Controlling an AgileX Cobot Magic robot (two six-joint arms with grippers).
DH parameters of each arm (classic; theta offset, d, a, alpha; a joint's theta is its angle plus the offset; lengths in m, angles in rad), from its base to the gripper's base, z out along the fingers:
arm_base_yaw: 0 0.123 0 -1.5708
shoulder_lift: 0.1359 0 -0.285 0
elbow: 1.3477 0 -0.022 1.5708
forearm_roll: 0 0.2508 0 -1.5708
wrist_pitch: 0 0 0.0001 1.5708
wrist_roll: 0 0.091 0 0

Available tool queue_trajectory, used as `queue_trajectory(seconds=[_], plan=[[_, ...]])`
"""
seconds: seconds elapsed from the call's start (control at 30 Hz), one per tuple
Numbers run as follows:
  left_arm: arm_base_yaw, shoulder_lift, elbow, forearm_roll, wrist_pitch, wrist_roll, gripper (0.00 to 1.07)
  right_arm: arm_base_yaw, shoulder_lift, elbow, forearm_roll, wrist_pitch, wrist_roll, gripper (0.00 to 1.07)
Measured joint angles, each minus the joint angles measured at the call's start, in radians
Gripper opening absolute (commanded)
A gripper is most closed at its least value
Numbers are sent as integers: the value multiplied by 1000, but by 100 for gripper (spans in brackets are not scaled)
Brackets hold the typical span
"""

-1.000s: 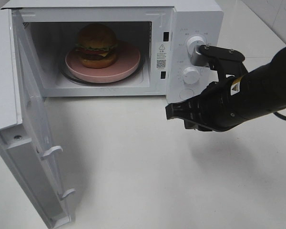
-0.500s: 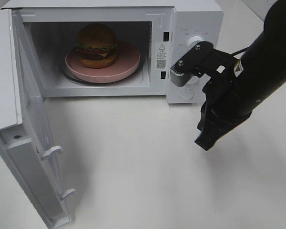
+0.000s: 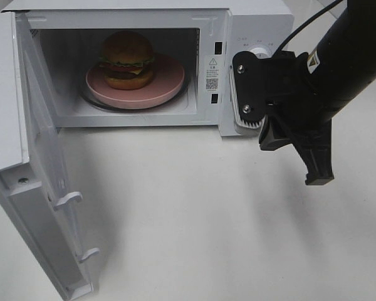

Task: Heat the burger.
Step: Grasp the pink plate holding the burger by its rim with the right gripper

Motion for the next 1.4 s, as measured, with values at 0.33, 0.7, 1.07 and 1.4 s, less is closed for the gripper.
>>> queue_trajectory(seconds=[0.33, 0.7, 1.07, 1.4], plan=[[0, 0, 0, 0, 0, 0, 100, 0, 0, -2, -12, -3, -361, 9], [0, 0, 0, 0, 0, 0, 100, 38, 0, -2, -128, -88, -436, 30], [0, 0, 0, 0, 0, 0, 100, 85, 11, -10, -178, -257, -203, 97], [0, 0, 0, 0, 0, 0, 100, 129, 134, -118, -222, -257, -116, 98]])
